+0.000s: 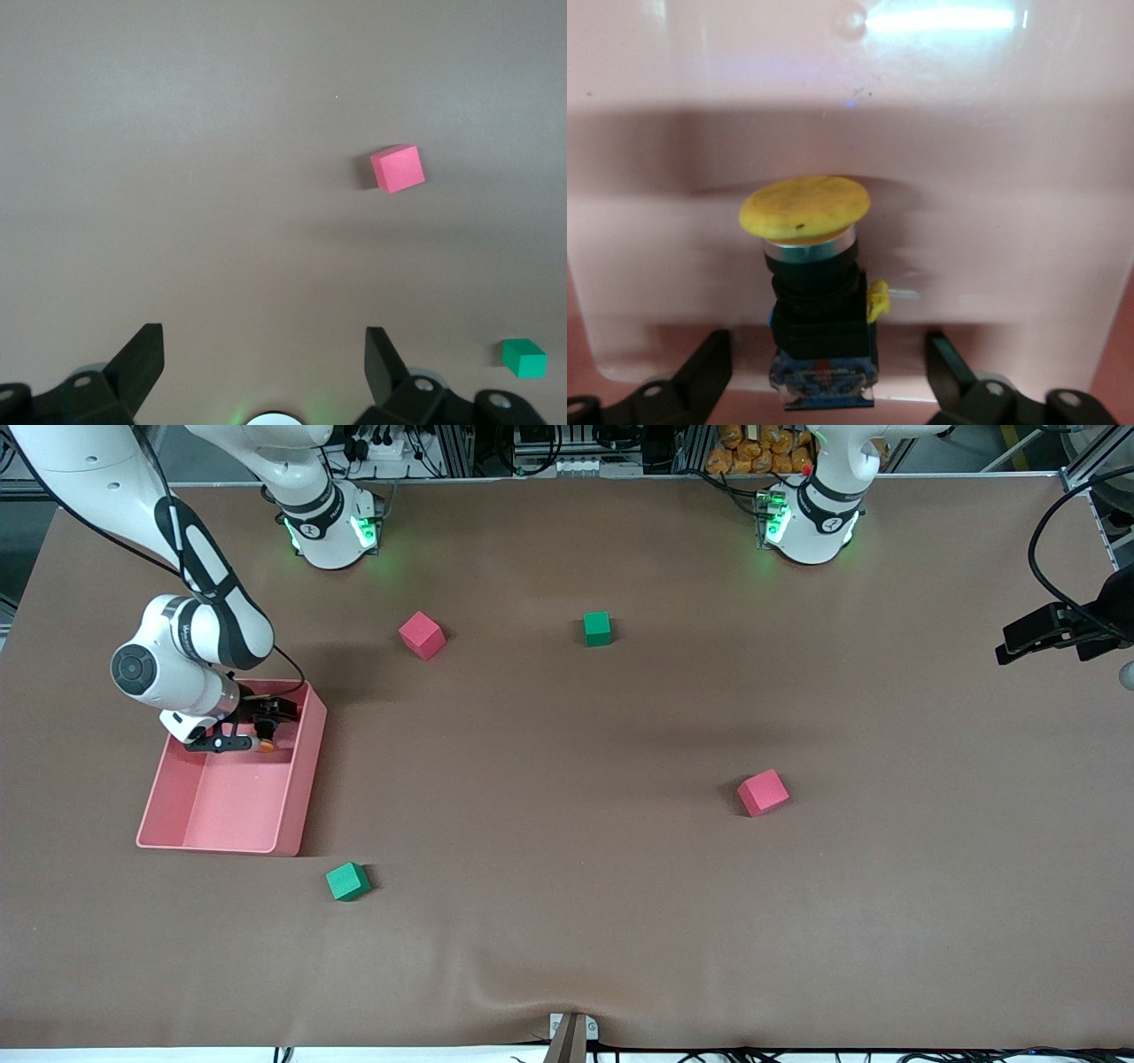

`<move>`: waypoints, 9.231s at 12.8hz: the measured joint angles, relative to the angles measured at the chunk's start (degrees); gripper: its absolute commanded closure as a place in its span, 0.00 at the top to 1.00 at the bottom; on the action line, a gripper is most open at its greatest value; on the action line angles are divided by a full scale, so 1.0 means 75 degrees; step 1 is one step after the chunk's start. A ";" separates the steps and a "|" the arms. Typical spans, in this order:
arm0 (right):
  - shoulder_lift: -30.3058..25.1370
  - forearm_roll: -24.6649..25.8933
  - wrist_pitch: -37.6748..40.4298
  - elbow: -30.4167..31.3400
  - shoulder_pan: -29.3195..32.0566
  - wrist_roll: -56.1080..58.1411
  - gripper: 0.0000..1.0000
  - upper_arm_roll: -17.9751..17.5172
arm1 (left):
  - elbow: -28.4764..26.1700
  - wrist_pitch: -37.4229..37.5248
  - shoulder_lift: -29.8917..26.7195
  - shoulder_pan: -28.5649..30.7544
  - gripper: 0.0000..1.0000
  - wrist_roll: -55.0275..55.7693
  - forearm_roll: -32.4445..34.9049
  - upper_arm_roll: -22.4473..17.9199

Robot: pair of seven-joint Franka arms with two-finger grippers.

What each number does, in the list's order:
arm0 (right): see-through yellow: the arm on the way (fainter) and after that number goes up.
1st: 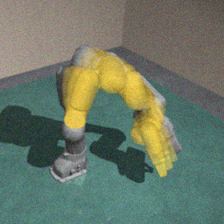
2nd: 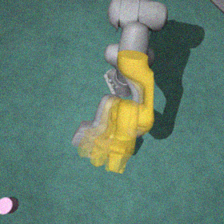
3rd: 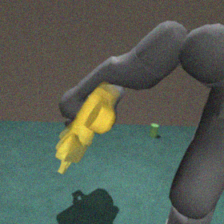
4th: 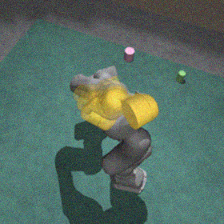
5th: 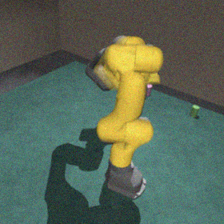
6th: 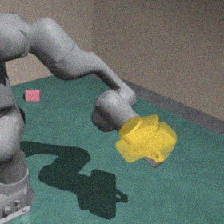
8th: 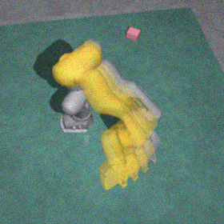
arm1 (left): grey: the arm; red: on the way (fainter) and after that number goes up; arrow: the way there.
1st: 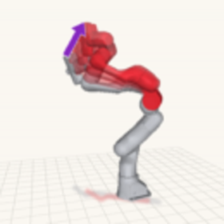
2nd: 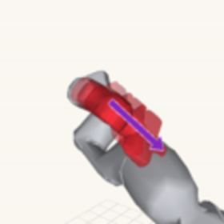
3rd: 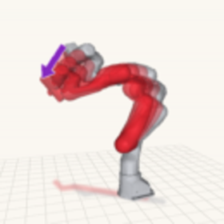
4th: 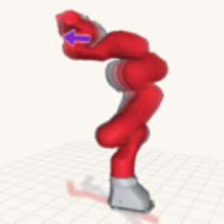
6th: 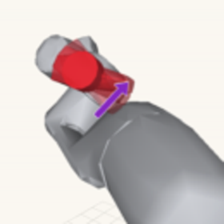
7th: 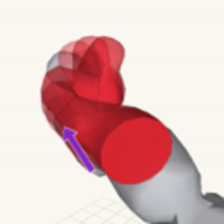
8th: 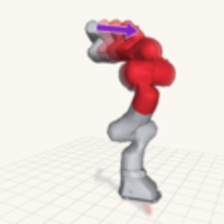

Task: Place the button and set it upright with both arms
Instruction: 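Lift the button out of the pink tray with the right gripper, then carry the button to the table middle and lower it upright, then open the right gripper off the button while the left gripper approaches, then lower the left gripper over the button while the right gripper withdraws, then grasp the button with the left gripper while the right arm retracts, then lift and carry the button with the left gripper toward the green cube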

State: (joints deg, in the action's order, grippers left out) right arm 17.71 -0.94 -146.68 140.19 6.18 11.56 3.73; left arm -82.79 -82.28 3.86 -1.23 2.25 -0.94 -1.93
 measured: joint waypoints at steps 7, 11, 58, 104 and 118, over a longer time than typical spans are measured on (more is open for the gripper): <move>-0.0105 0.0000 0.0006 -0.0011 -0.0003 0.0041 0.13 -0.0028 | 0.0000 0.0000 0.0001 0.0001 1.00 0.0000 0.0000 0.0000; -0.0102 0.0002 0.0034 -0.0070 -0.0006 0.0118 0.09 -0.0029 | 0.0000 0.0000 0.0001 0.0001 1.00 0.0000 -0.0012 -0.0001; 0.2912 -0.0885 0.4170 -0.8056 -0.5790 -0.5555 1.00 0.0180 | -0.0040 0.0010 0.0683 -0.0124 1.00 -0.0001 -0.0803 0.0056; -0.1209 0.0008 0.5067 -0.4672 -0.0973 -0.0567 1.00 0.0356 | 0.1241 -0.5706 0.6537 -0.5258 0.78 0.5275 -0.1992 0.0085; -0.2430 0.0010 0.7355 -0.6020 -0.0753 -0.0563 1.00 0.0297 | 0.1473 -0.5715 0.6593 -0.5246 0.00 0.5275 -0.1992 0.0052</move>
State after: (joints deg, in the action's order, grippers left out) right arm -0.52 -0.86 -91.52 95.04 0.52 7.34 5.96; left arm -71.74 -125.14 53.31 -40.58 41.81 -15.88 -1.54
